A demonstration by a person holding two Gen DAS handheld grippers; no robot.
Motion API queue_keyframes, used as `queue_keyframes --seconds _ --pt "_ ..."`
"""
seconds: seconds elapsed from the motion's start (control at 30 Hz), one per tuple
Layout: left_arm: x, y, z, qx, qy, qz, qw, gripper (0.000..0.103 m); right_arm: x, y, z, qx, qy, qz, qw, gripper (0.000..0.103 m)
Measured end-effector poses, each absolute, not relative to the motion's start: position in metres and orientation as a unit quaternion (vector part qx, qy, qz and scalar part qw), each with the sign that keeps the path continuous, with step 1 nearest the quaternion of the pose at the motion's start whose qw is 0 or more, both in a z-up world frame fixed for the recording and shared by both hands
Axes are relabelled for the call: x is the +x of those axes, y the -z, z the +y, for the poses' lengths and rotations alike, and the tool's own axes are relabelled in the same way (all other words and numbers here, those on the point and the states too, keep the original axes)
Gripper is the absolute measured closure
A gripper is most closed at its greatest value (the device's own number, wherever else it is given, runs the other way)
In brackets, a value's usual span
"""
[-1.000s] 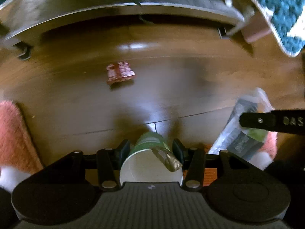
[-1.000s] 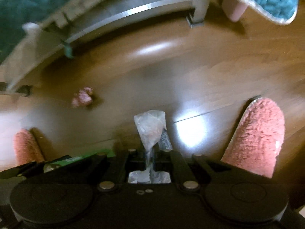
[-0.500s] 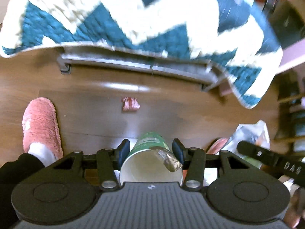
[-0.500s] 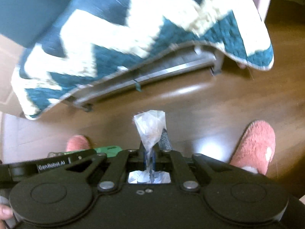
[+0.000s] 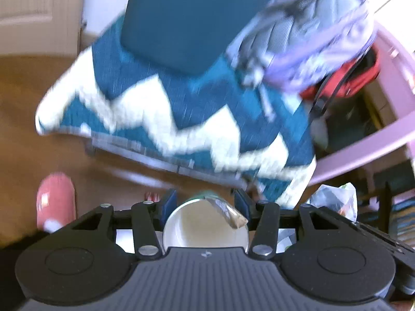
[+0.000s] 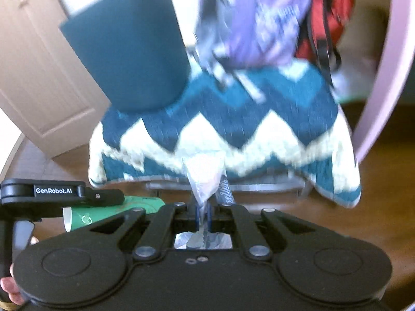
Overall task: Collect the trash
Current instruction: 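Lift the green can and clear wrapper up over the teal wastebasket, then open both grippers to drop can and wrapper into the wastebasket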
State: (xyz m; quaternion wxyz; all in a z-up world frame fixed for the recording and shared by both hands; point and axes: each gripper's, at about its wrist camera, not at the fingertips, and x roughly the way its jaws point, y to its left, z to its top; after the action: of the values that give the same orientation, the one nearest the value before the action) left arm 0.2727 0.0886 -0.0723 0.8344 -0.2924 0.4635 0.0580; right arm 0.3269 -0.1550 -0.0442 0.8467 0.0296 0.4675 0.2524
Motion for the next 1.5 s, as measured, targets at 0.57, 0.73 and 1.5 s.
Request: queue_keyframes --seconds 0.57,0.73,1.5 --pt "0.338 -0.118 0.153 -0.318 -0.068 0.291 0.900 0.055 0.386 -0.115 -0.088 -0.016 -0.304 0.316 0.899 0.098" --pt "0.376 -0.170 0.173 -0.298 -0.089 0.249 0.917 0.055 0.416 -0.161 -0.062 -0.015 -0.313 0.281 0.907 0.098" --pt "0.525 -0.086 0.231 -0.168 -0.134 0.316 0.924 0.055 0.557 -0.104 0.073 -0.068 -0.337 0.318 0.884 0.093"
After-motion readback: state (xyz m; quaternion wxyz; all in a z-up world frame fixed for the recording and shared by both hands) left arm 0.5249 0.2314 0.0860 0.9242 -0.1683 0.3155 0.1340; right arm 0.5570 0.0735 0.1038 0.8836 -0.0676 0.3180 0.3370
